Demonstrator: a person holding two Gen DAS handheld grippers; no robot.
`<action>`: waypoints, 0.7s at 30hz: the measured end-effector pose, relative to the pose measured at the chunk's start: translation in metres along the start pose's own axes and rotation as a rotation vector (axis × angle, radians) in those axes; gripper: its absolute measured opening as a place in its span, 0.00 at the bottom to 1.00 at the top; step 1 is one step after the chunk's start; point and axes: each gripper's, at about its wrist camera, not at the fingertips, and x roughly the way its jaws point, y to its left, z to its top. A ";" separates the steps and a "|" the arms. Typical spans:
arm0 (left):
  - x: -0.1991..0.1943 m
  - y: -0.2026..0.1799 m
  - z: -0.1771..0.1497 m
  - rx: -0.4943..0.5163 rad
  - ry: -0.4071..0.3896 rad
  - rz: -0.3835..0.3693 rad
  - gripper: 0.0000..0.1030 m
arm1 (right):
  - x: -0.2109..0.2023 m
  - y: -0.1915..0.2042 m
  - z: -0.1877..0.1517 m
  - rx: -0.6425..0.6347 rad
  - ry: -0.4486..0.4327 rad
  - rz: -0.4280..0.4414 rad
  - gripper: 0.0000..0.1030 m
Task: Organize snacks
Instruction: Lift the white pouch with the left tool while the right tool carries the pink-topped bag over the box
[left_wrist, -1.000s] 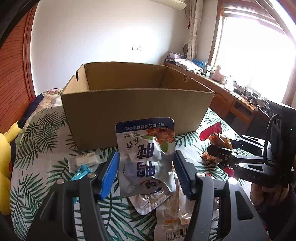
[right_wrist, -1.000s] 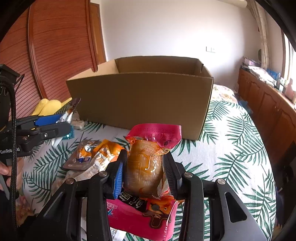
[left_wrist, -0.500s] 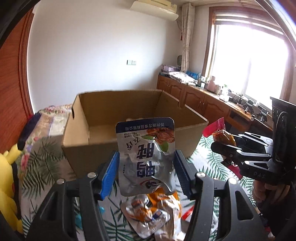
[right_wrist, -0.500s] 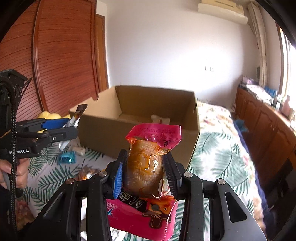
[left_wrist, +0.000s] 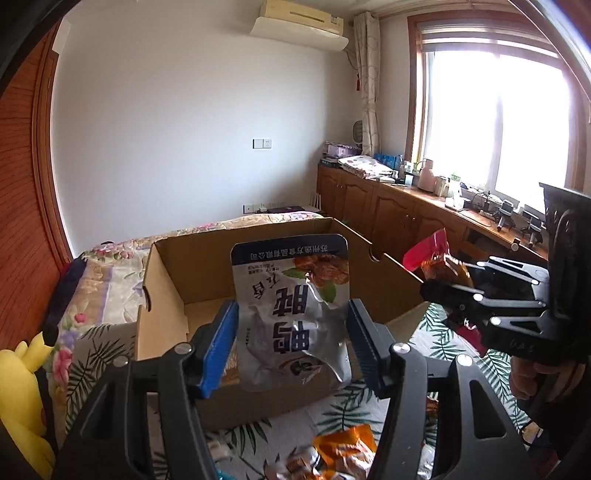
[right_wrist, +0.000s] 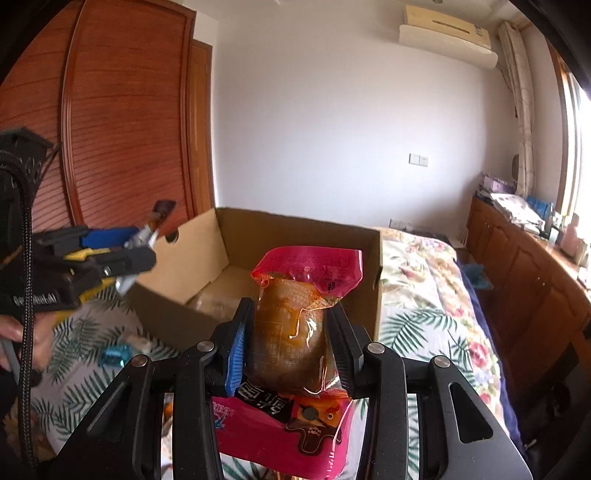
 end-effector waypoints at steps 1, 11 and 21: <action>0.004 0.002 0.001 -0.008 0.004 0.003 0.57 | 0.003 -0.002 0.003 0.010 -0.002 0.008 0.39; 0.042 0.025 0.014 -0.044 0.041 0.053 0.57 | 0.032 -0.006 0.031 0.002 -0.025 0.005 0.39; 0.071 0.041 0.008 -0.065 0.096 0.112 0.57 | 0.074 -0.002 0.033 -0.031 0.014 -0.039 0.39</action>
